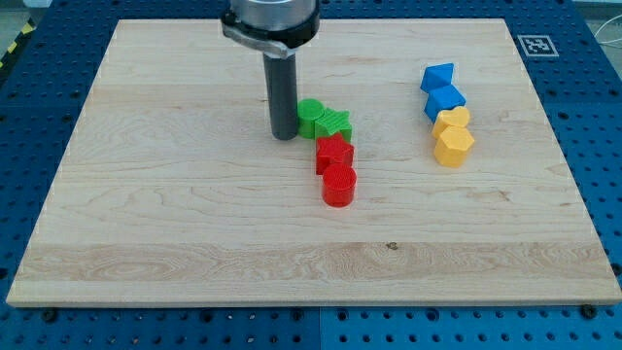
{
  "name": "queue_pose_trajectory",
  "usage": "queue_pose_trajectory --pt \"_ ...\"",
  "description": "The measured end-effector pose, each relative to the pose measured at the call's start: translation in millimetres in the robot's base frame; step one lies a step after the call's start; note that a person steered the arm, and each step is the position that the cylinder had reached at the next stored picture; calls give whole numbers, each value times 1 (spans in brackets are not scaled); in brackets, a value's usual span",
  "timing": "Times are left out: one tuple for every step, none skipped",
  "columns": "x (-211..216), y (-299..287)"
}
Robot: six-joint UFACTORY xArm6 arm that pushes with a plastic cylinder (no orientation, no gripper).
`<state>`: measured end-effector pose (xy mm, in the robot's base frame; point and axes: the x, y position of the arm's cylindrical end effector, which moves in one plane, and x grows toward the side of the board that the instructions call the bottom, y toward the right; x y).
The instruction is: Push the green star towards the top center
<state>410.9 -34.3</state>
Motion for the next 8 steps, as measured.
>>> queue_pose_trajectory --pt "-31 0" --pt "-46 0" --pt "-27 0" --pt "-2 1" --pt "13 13" --pt "21 31" --pt "21 56" --pt "26 74"
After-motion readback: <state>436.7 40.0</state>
